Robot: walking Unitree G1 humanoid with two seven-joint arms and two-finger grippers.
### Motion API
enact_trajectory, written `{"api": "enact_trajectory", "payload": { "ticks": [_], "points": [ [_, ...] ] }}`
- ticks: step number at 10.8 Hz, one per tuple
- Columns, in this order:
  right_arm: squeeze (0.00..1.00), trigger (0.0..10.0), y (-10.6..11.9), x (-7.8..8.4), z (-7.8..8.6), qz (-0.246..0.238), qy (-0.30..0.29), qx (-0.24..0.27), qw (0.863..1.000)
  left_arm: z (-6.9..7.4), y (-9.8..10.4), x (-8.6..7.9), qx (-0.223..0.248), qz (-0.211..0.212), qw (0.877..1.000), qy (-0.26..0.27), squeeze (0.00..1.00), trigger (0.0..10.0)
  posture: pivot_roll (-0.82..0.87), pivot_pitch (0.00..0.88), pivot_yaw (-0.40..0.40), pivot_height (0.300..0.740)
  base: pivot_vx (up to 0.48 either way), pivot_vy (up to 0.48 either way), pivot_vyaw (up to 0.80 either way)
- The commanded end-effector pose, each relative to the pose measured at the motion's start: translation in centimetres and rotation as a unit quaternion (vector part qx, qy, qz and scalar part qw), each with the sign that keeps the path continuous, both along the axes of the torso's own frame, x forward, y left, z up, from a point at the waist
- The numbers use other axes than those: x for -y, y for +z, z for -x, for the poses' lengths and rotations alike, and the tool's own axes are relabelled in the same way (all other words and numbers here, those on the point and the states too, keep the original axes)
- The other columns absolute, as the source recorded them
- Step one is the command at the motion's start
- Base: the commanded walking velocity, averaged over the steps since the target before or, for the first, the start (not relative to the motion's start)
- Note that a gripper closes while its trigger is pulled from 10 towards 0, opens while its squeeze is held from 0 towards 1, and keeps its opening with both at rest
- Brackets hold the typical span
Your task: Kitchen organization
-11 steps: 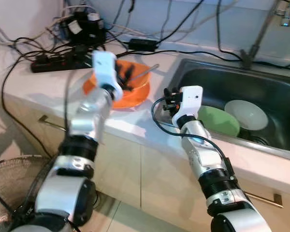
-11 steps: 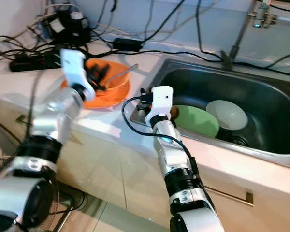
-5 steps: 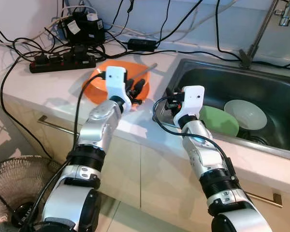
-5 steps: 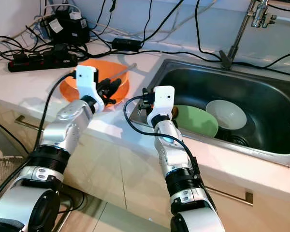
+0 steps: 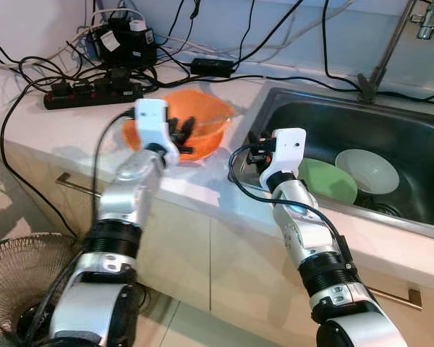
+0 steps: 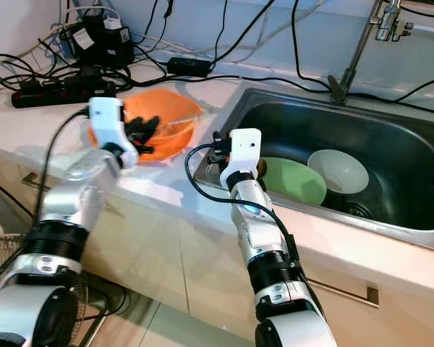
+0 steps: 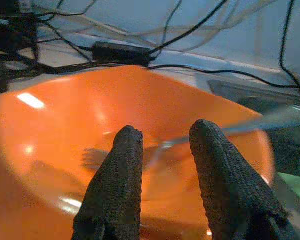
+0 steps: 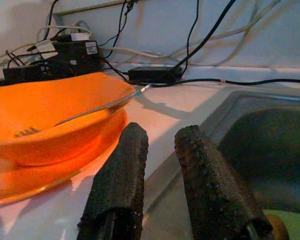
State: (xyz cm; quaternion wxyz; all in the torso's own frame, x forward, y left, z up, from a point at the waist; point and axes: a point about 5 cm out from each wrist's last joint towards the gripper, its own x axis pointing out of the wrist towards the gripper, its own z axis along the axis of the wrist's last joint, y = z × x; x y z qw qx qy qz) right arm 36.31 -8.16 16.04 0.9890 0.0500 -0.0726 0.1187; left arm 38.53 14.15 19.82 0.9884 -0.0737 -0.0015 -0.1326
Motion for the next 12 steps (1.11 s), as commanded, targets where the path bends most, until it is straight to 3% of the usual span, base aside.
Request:
{"api": "enact_trajectory", "payload": {
  "ticks": [1,5,6,7,8,10,12],
  "points": [
    [0.00,10.0,0.2,0.0,-0.1,0.001,0.000,0.001,1.000,0.2,-0.4,-0.5,-0.012,0.000,1.000,0.009,0.00,10.0,0.17,0.015,-0.001,0.740,0.000,0.000,0.00],
    [0.00,10.0,0.2,-0.1,-0.1,0.002,0.000,0.001,1.000,-0.2,1.3,-1.9,0.014,-0.030,0.999,0.031,0.00,10.0,0.18,0.014,0.000,0.740,0.000,0.000,0.00],
    [0.00,10.0,0.2,-0.1,-0.2,0.001,-0.001,0.001,1.000,-0.3,2.5,-1.8,0.032,-0.040,0.998,0.032,0.00,10.0,0.17,0.014,0.002,0.740,0.000,0.000,0.00],
    [0.00,10.0,0.2,0.0,-0.2,0.001,-0.003,0.000,1.000,-0.3,4.8,-0.7,0.079,-0.054,0.995,0.021,0.00,10.0,0.17,0.011,0.004,0.740,0.000,0.000,0.00],
    [0.00,10.0,0.2,0.1,-0.2,0.001,-0.004,0.000,1.000,-0.2,5.7,0.0,0.104,-0.068,0.992,0.010,0.00,10.0,0.17,0.009,0.005,0.740,0.000,0.000,0.00],
    [0.00,10.0,0.2,0.2,-0.3,0.000,-0.007,-0.001,1.000,0.8,6.8,2.5,0.177,-0.148,0.972,-0.034,0.00,10.0,0.18,0.004,0.009,0.740,0.000,0.000,0.00],
    [0.00,10.0,0.1,1.7,-0.7,0.008,-0.033,-0.003,0.999,2.2,5.9,5.8,0.220,-0.244,0.936,-0.123,0.00,10.0,0.17,0.000,0.013,0.740,0.000,0.000,0.00]
  ]
}}
